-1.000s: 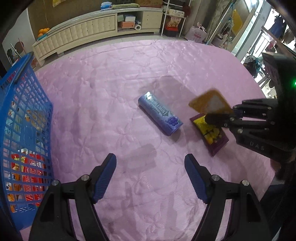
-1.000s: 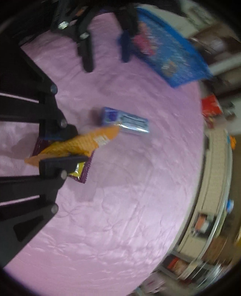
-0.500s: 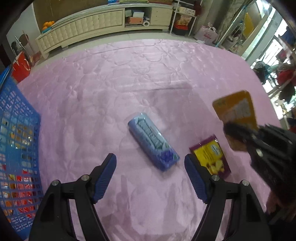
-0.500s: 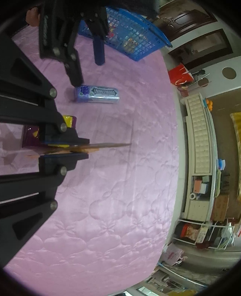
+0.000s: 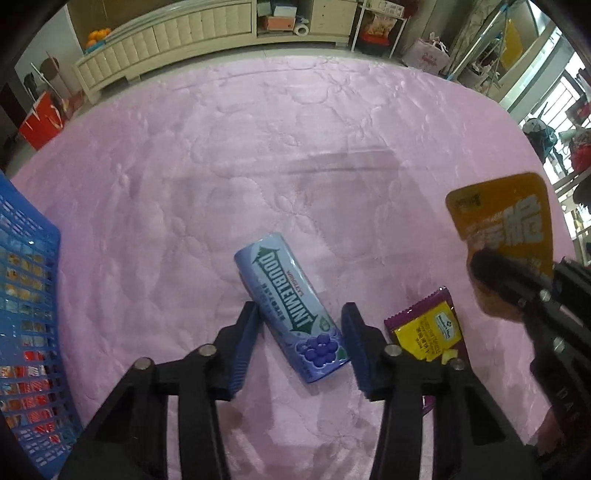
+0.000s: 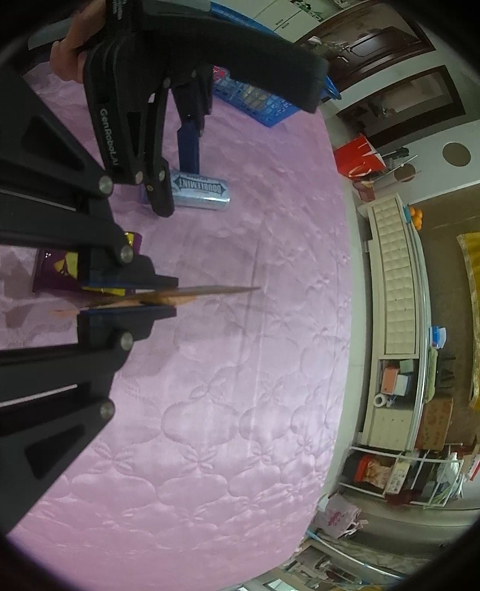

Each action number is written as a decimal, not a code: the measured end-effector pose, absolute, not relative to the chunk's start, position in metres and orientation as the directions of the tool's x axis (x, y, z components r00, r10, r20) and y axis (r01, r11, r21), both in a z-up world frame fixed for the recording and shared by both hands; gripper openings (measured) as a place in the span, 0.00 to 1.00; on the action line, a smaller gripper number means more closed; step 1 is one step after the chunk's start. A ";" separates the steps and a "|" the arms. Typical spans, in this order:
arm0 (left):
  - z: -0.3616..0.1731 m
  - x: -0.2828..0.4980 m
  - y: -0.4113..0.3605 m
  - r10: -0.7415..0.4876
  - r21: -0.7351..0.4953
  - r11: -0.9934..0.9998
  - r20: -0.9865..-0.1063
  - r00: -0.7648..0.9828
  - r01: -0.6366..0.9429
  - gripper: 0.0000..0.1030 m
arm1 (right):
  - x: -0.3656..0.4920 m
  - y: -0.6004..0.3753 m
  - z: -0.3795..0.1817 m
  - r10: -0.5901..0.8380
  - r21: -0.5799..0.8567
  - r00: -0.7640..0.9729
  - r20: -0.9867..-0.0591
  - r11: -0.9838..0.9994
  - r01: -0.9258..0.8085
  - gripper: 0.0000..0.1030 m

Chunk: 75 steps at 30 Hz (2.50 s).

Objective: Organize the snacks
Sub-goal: 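Grasp the orange packet with the right gripper while the left grasps the blue Doublemint pack, then carry the Doublemint pack and orange packet over the blue basket, then open both grippers to drop the packs into the basket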

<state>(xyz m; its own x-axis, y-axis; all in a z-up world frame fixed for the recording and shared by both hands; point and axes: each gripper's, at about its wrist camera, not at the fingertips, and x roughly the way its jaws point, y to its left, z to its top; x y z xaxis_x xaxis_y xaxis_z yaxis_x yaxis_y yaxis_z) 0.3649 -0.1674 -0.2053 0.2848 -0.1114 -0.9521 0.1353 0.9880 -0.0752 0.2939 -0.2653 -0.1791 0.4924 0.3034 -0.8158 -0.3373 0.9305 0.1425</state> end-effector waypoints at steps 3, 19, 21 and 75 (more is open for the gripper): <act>-0.204 0.360 -0.169 -0.112 -0.071 0.987 -0.950 0.293 0.147 0.33 | 0.294 -0.270 -0.178 0.311 0.158 0.496 -0.811 0.932 -0.326 0.10; -0.139 0.302 -0.150 -0.177 -0.089 0.968 -0.904 0.390 0.233 0.29 | 0.266 -0.259 -0.149 0.313 0.147 0.511 -0.800 0.930 -0.338 0.10; -0.125 0.294 -0.145 -0.188 -0.096 0.968 -0.892 0.412 0.234 0.29 | 0.261 -0.257 -0.143 0.347 0.189 0.504 -0.791 0.922 -0.339 0.10; -0.085 0.213 0.139 -0.118 -0.177 0.982 -0.838 0.532 -0.062 0.29 | 0.225 0.026 -0.093 0.438 0.105 0.342 -0.831 0.728 -0.678 0.10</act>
